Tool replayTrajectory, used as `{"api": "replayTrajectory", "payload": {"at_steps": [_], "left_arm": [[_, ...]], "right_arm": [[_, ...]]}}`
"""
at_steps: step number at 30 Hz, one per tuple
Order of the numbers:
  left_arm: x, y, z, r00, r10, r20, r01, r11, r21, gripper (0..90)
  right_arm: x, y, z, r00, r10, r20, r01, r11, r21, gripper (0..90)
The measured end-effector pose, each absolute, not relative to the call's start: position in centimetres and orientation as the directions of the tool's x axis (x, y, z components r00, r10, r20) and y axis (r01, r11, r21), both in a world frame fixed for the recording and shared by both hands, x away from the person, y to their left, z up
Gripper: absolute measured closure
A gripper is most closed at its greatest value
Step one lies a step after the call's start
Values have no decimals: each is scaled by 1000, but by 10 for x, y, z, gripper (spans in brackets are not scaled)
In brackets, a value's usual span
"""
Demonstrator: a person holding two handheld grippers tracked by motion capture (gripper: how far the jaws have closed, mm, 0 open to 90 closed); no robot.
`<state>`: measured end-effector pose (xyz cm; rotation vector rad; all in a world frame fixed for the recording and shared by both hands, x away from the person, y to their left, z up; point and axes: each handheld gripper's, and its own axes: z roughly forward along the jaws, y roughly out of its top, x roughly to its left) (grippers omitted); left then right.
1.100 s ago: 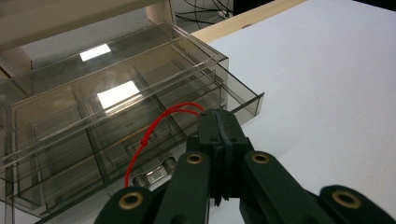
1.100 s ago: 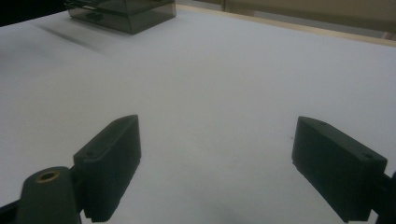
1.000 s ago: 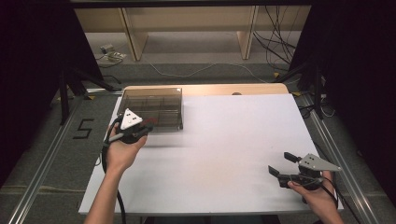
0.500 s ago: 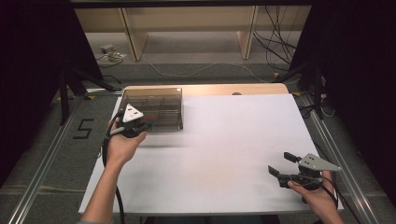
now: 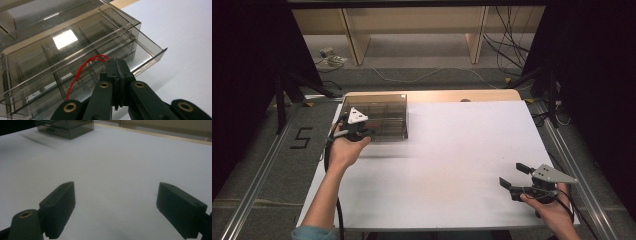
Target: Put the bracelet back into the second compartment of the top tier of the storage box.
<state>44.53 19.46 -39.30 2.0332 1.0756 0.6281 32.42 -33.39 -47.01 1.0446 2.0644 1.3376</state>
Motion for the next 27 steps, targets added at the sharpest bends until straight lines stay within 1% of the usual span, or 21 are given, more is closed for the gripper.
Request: {"api": "replayTrajectory", "payload": {"at_steps": [12,27], "left_arm": [[464,193,-396,523,847,92,520,-402,754,899],[480,187,-409,521,845,121,546,-439,714,898]], "right_arm": [[324,-333,-470,-606,795,22,344,237,908,165],[325,-334,-470,-605,796,23,345,236,908,165]]}}
